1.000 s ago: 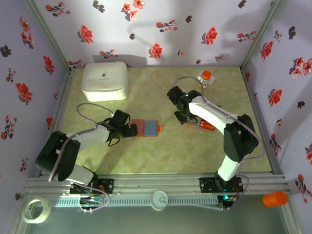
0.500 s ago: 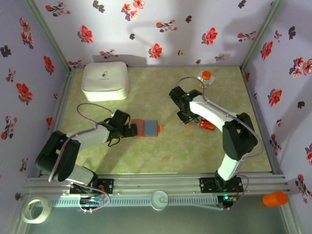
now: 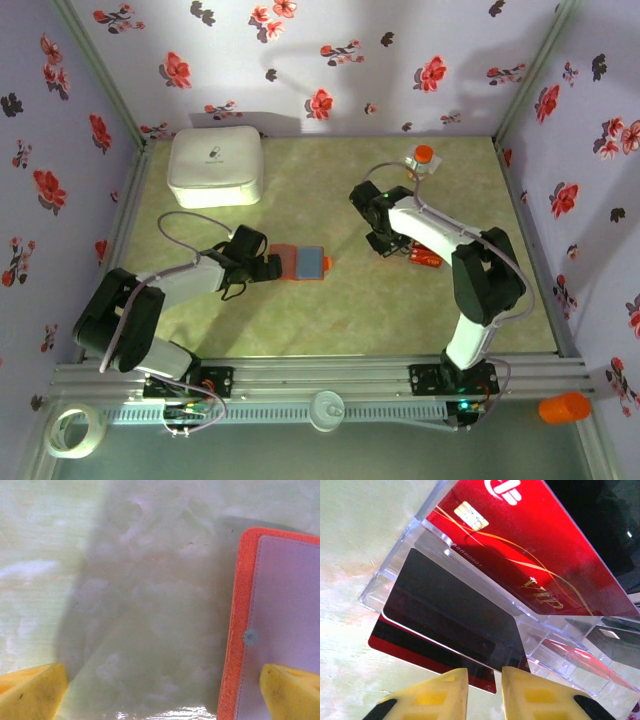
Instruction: Put the credit cards into the card holder
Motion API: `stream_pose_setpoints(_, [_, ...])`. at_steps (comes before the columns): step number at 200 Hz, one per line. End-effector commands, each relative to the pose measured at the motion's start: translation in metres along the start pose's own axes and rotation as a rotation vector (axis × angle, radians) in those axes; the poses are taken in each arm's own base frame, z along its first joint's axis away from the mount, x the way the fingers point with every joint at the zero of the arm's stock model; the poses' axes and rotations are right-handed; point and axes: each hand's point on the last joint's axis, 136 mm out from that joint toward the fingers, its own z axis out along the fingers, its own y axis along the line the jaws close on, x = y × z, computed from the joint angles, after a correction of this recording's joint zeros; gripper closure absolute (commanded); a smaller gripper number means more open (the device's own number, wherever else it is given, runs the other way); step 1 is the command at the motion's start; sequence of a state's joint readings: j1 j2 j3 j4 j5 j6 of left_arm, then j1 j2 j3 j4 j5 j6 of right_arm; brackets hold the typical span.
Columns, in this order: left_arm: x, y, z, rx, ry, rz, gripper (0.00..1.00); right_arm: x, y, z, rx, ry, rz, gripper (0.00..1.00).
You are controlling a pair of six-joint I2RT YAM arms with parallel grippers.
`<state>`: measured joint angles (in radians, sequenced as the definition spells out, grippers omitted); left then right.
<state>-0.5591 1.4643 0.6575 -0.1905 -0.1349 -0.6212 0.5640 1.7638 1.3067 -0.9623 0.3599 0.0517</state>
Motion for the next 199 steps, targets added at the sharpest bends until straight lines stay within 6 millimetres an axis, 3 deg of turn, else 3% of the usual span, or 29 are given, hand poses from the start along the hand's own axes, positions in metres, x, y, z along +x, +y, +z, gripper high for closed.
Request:
stream_pose_setpoints(1, [0.007, 0.008, 0.007, -0.032, 0.020, 0.015, 0.00, -0.005, -0.002, 0.001, 0.000, -0.010, 0.001, 0.80])
stream_pose_setpoints(44, [0.006, 0.008, 0.007, -0.031, 0.018, 0.012, 0.00, -0.013, -0.003, 0.000, 0.005, -0.023, 0.003, 0.81])
stream_pose_setpoints(124, [0.006, 0.007, 0.008, -0.027, 0.020, 0.009, 0.00, -0.016, -0.012, -0.019, 0.015, -0.076, 0.017, 0.66])
stream_pose_setpoints(199, [0.007, 0.006, 0.008, -0.024, 0.021, 0.005, 0.00, -0.014, -0.006, -0.009, 0.002, -0.049, -0.022, 0.63])
